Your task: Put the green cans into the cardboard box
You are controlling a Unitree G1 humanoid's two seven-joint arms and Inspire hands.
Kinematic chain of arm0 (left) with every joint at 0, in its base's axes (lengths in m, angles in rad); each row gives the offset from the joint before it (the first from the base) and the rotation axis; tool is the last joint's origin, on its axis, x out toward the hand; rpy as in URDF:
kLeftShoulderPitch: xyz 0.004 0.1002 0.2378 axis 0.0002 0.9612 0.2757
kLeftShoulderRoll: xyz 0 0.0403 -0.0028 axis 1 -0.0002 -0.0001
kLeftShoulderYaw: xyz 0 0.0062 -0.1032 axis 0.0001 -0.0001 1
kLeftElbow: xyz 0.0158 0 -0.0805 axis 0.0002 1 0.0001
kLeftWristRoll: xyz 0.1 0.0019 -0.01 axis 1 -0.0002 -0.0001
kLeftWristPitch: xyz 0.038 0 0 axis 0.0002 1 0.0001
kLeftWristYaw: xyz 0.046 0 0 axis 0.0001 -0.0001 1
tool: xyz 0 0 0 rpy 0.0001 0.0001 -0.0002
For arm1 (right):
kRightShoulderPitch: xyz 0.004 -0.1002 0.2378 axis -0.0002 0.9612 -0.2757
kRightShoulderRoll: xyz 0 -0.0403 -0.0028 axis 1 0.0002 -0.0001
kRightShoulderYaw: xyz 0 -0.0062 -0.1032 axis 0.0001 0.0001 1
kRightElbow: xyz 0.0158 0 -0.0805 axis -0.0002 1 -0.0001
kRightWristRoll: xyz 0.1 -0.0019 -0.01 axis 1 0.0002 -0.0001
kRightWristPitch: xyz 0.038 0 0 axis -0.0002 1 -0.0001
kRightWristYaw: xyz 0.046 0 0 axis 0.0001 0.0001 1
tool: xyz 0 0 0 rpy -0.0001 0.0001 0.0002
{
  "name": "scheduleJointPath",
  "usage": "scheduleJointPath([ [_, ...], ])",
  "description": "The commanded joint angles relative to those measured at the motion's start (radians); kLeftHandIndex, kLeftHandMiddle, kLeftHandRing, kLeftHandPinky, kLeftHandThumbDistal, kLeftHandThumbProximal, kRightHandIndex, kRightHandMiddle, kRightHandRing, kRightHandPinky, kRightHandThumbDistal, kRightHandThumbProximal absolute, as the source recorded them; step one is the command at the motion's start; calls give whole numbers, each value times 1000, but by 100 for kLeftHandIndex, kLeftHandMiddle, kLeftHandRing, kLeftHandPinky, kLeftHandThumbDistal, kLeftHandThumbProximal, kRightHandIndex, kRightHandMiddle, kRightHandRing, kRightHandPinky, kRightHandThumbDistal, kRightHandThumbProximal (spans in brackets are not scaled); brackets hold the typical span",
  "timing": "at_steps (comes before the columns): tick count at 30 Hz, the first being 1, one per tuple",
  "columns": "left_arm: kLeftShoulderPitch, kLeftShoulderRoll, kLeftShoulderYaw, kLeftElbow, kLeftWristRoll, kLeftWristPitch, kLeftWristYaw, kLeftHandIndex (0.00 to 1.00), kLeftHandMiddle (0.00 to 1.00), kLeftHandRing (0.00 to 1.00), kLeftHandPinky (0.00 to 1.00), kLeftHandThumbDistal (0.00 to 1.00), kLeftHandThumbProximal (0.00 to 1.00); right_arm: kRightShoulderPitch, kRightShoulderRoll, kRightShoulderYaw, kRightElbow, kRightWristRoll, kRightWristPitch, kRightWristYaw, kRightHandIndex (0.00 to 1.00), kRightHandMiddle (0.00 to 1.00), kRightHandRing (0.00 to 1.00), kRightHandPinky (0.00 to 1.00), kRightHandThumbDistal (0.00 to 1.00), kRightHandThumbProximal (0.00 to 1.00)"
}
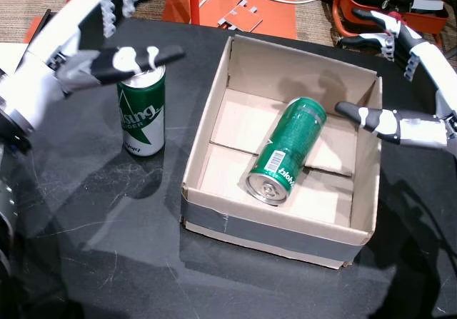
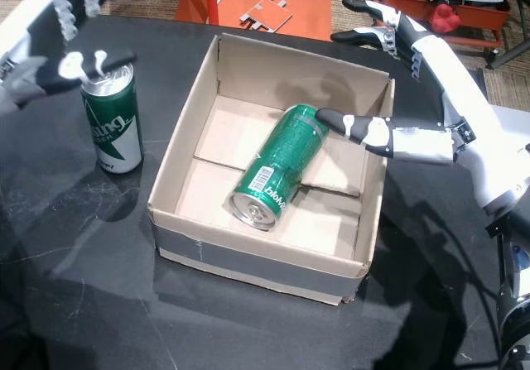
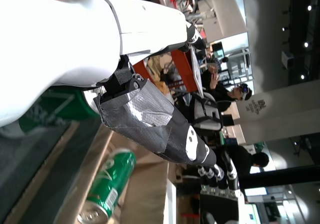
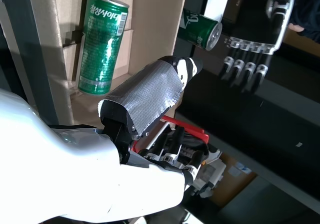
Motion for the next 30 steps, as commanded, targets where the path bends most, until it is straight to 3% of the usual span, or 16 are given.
scheduleJointPath([
  [1,15,-5,2,7,-6,15,-9,100,100,100,100,98,30,18,-8,-17,-6,20,-13,7,92,78,72,90,100,66],
  [7,14,-5,17,7,-20,41,-18,100,100,100,100,100,27,28,-11,-36,-6,26,-15,27,94,78,72,91,100,65],
  [12,20,0,14,6,-9,49,-21,100,100,100,100,100,32,35,-14,-44,-8,28,-10,32,94,78,71,90,100,65],
  [23,28,55,-44,7,49,60,11,100,100,100,100,100,31,41,-20,-56,2,32,-8,47,94,77,71,90,96,64],
  [30,32,26,-41,13,39,63,30,100,100,100,100,100,31,40,-14,-66,-2,47,-10,68,94,77,71,89,98,62],
])
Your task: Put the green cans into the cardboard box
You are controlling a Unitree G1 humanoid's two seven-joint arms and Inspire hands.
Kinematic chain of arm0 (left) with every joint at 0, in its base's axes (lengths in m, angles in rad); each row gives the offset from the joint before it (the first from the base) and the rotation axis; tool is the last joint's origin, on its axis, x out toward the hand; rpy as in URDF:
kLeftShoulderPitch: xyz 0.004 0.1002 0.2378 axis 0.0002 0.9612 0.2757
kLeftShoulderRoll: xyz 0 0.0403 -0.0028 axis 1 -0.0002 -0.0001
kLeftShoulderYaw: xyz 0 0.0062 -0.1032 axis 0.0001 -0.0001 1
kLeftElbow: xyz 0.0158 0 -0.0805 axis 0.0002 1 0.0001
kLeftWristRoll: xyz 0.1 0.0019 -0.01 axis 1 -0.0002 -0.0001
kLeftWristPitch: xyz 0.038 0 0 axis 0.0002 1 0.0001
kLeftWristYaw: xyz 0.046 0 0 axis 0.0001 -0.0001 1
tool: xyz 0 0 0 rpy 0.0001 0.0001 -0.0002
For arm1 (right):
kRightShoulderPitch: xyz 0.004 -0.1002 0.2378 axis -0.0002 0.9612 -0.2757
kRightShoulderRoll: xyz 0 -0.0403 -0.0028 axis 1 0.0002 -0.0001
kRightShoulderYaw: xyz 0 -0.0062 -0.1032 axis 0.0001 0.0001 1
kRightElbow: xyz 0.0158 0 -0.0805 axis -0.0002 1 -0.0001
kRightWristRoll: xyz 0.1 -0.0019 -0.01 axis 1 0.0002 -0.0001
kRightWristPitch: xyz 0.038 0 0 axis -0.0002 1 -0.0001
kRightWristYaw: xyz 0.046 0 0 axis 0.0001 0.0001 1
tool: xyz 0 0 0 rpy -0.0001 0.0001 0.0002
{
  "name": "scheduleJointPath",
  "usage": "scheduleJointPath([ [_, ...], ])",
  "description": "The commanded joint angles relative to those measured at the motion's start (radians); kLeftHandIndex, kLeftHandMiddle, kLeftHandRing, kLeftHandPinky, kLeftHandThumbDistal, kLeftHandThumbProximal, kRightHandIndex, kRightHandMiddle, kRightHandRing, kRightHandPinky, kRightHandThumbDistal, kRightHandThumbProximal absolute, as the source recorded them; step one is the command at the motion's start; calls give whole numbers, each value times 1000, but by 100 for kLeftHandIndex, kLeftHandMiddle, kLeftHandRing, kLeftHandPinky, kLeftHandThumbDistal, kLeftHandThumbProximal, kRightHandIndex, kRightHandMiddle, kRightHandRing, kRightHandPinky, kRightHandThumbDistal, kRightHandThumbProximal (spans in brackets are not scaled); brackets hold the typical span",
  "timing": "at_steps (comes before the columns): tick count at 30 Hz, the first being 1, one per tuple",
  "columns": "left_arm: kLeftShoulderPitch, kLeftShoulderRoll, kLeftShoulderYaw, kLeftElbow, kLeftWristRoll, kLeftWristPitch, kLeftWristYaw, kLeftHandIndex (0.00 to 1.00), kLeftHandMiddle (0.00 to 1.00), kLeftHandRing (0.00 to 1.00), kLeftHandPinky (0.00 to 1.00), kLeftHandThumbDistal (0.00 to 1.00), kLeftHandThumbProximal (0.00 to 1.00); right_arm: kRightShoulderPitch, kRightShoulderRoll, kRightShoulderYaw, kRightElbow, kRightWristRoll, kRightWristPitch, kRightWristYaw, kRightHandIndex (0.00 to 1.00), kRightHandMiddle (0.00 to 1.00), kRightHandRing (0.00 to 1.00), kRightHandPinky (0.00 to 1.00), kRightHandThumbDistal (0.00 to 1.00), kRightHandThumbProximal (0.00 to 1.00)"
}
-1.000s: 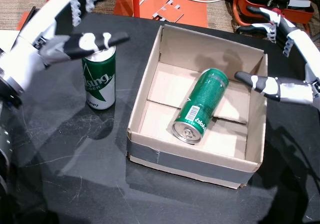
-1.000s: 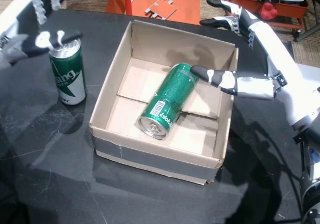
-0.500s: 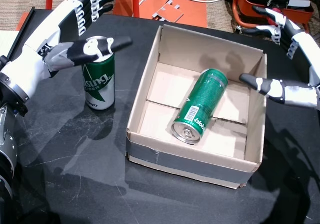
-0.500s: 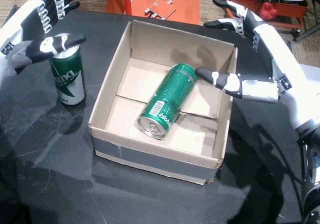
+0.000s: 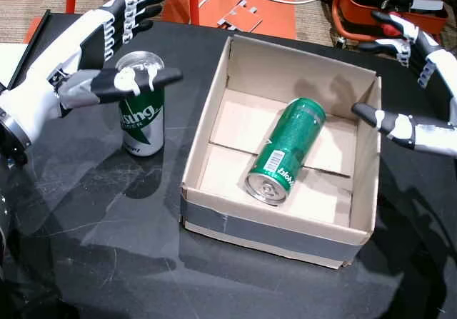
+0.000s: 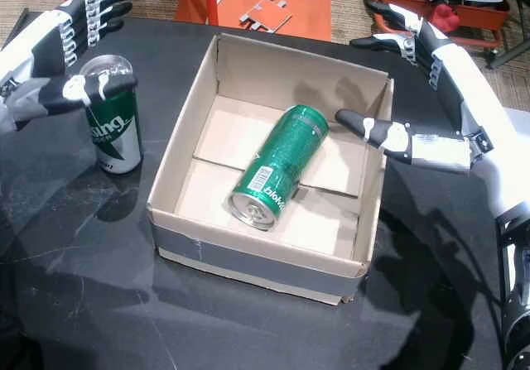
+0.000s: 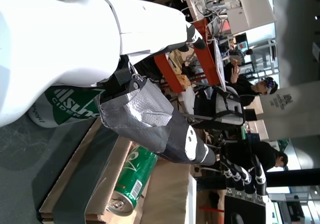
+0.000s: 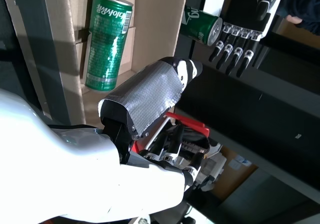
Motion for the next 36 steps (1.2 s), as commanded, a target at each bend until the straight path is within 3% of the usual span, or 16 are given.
scheduleJointPath([
  [1,11,-19,-4,17,6,26,8,100,100,100,100,100,31,14,-5,-15,0,29,-4,22,95,77,71,89,97,63],
  [6,14,-32,-32,46,55,100,126,100,100,100,100,100,34,19,0,-26,0,53,-23,56,94,77,71,90,90,65],
  [13,25,-26,-57,61,103,145,228,100,100,100,100,100,37,32,-5,-38,4,76,-27,91,92,75,70,90,90,68],
  [24,30,-30,-43,58,105,156,246,100,100,100,100,100,38,33,-2,-58,4,86,-38,119,91,74,69,90,87,69],
  [36,27,-58,29,55,55,186,226,100,100,100,100,100,29,27,-1,-59,5,94,-35,128,91,74,69,91,88,69],
])
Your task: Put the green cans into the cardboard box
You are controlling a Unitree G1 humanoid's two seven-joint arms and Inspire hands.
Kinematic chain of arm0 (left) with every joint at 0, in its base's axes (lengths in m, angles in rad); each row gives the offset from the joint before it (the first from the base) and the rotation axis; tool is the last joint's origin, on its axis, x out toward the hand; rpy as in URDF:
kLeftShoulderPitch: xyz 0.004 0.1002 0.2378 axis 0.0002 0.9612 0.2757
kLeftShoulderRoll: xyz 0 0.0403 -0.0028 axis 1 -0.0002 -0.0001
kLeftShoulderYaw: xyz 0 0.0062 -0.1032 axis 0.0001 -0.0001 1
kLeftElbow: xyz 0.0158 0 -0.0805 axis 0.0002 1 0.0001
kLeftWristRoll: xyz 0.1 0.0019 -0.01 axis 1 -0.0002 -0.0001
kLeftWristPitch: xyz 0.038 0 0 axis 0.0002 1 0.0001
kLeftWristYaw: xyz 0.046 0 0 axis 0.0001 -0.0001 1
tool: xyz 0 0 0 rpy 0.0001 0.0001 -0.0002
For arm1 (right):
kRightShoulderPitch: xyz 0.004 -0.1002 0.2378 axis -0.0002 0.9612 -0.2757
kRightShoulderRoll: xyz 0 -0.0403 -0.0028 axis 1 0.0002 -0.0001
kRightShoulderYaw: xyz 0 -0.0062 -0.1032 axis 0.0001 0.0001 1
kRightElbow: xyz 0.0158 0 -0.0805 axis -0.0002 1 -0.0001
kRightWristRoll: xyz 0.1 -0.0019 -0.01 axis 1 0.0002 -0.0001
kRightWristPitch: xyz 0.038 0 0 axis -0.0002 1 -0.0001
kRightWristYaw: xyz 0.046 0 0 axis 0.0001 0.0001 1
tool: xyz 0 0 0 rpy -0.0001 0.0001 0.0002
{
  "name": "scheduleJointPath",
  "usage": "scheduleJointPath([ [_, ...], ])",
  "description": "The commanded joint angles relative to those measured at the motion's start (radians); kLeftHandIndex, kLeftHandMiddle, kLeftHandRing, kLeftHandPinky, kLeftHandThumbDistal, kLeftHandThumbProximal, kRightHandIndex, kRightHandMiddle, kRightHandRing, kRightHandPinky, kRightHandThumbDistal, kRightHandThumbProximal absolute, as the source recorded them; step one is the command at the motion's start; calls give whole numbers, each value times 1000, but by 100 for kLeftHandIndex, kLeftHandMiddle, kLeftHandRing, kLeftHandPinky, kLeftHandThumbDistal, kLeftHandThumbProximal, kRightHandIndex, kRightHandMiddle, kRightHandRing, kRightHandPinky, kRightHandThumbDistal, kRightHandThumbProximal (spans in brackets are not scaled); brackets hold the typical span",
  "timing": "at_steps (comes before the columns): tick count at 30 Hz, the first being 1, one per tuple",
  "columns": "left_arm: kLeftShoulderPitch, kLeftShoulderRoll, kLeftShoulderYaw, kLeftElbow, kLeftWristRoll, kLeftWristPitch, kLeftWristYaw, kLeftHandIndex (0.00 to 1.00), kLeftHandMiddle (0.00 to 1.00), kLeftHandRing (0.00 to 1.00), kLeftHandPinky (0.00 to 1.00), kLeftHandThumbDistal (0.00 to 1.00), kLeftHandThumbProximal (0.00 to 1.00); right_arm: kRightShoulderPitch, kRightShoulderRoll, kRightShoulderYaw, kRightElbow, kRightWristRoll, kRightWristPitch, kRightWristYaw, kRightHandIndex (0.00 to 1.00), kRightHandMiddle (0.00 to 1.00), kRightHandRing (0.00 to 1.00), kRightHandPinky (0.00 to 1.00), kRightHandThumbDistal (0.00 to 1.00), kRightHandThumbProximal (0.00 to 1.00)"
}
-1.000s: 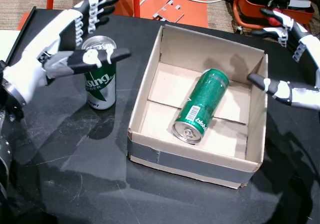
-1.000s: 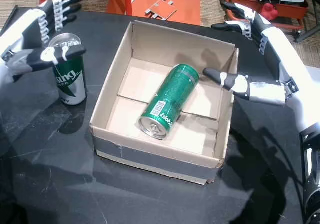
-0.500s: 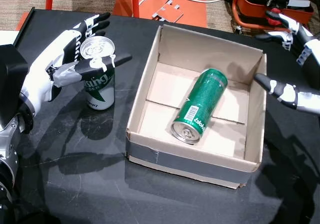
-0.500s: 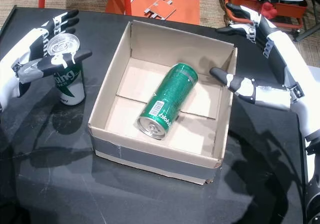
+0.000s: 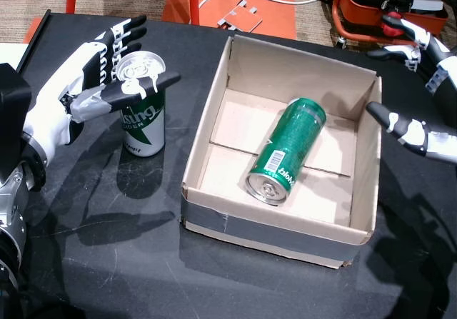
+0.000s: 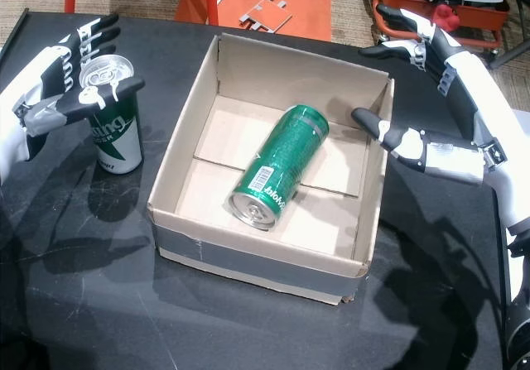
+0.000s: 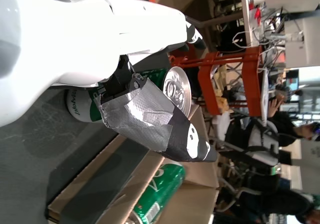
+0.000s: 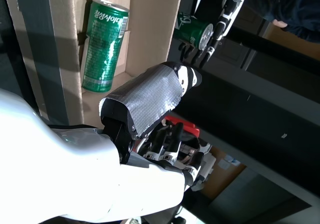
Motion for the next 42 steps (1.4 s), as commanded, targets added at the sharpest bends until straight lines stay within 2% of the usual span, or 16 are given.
scheduleJointPath([
  [1,15,-20,14,7,-20,13,-5,100,100,100,100,100,28,8,-2,-8,4,10,0,6,92,74,69,91,88,68],
  [10,9,-52,34,8,-24,9,22,100,100,100,100,100,33,7,7,-19,-4,39,-1,42,93,74,69,91,84,65],
  [14,10,-49,49,9,-37,13,17,100,100,100,100,100,32,7,14,-26,-4,46,6,48,94,74,68,91,86,65],
  [25,15,-29,50,7,-36,13,43,100,100,100,100,100,34,1,26,-41,-4,62,13,72,93,73,69,91,83,63],
  [37,23,-37,34,10,-23,16,42,100,100,100,100,100,32,0,23,-45,-8,59,8,66,93,73,69,90,86,64],
  [42,24,-38,36,11,-30,22,45,100,100,100,100,100,32,0,23,-47,-10,64,14,73,95,74,69,90,84,62],
])
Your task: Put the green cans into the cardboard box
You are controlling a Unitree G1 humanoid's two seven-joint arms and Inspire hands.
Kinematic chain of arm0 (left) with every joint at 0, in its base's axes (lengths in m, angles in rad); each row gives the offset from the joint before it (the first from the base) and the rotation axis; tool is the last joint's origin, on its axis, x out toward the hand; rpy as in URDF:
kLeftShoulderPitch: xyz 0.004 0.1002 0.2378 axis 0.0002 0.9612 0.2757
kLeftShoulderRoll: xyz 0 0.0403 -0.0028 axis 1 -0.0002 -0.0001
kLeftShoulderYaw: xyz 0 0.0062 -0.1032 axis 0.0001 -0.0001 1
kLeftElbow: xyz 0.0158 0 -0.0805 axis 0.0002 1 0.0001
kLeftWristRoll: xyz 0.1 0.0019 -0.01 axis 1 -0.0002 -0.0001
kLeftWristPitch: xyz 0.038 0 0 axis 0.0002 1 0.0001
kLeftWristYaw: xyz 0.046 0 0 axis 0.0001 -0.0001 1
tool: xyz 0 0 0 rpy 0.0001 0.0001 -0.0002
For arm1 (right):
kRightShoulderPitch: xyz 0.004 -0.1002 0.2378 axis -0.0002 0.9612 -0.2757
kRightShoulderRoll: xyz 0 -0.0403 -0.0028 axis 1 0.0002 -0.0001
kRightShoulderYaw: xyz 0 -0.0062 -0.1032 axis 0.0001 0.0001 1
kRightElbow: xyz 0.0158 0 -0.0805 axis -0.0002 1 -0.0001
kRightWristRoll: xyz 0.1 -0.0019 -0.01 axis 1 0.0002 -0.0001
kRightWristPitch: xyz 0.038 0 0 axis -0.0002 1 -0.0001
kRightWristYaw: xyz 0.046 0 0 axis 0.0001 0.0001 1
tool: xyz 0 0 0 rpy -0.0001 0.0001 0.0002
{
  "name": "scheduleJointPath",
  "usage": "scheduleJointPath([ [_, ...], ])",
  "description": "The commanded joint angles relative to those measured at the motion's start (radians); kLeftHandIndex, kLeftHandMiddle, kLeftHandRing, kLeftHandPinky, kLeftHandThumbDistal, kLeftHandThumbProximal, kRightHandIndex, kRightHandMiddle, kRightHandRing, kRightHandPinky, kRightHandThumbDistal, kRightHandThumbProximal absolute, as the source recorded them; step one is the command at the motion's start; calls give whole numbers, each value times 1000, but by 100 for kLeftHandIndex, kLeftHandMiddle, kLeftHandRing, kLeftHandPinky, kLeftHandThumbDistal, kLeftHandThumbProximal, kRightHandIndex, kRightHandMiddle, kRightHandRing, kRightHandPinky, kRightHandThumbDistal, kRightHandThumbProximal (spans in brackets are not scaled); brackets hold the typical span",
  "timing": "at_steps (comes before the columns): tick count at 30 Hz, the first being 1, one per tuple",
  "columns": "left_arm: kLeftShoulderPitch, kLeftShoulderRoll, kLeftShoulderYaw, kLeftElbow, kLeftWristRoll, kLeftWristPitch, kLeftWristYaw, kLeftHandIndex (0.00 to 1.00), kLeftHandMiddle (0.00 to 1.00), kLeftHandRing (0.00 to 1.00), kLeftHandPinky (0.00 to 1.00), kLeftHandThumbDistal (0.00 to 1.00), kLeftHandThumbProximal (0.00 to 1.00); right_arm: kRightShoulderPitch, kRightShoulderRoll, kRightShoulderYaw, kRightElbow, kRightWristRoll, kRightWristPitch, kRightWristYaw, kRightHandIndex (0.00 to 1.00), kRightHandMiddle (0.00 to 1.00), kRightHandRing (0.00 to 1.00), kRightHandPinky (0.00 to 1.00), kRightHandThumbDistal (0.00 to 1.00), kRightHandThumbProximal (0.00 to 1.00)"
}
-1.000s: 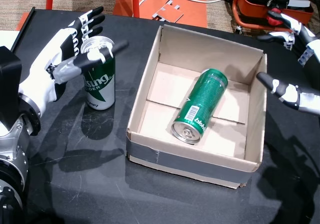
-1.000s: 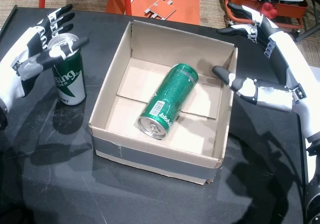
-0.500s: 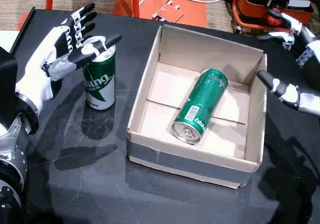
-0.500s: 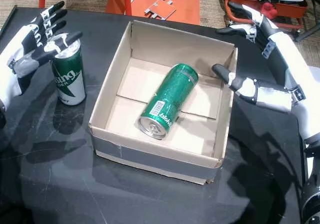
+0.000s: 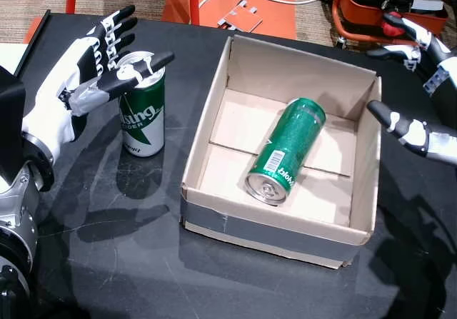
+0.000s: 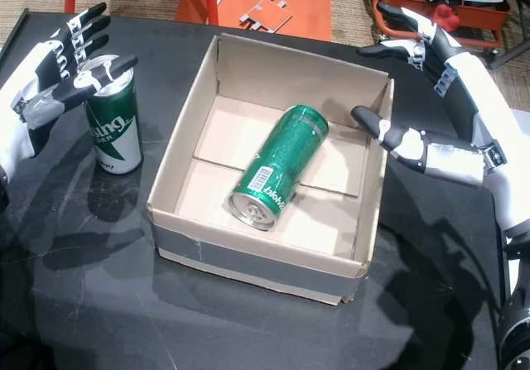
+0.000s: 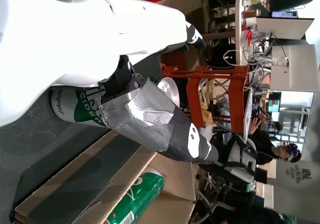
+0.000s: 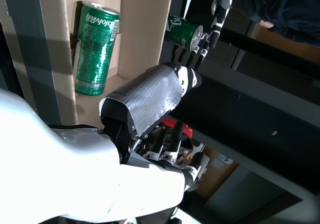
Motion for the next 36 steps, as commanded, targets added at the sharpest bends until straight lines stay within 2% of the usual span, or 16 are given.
scheduleJointPath([
  [1,22,-3,-3,11,7,16,8,100,100,100,100,100,32,0,-1,-11,-6,19,4,4,95,74,69,90,84,62],
  [11,24,2,-1,11,5,14,8,100,100,100,100,100,32,1,-5,-2,-6,1,-6,-22,94,74,69,91,84,65],
  [19,28,-5,1,11,0,21,1,100,100,100,100,100,31,-1,-3,-5,-7,11,10,-13,98,75,68,90,90,63],
  [21,33,-6,-10,11,14,22,17,100,100,100,100,100,33,-2,0,-5,-9,13,12,-11,97,75,69,90,88,63],
  [24,40,-10,-20,14,21,26,12,100,100,100,100,100,29,-2,2,-1,-12,7,5,-17,97,75,69,90,88,63],
  [26,46,-11,-30,14,30,25,10,100,100,100,100,100,29,-3,4,-2,-10,7,4,-17,97,75,69,90,88,63],
  [29,58,-6,-79,14,80,5,40,100,100,100,100,98,34,-5,6,-1,-10,7,8,-17,97,75,68,90,87,63],
  [31,65,-1,-110,15,113,4,57,100,100,100,100,100,33,-4,6,1,-9,3,12,-24,97,75,69,90,87,63],
  [33,70,0,-127,16,134,4,70,100,100,100,100,100,32,-3,5,4,-9,-2,12,-31,96,75,69,90,87,63],
  [36,77,1,-147,16,156,1,93,100,100,100,100,100,36,-3,9,4,-9,1,11,-31,96,75,69,90,85,62],
])
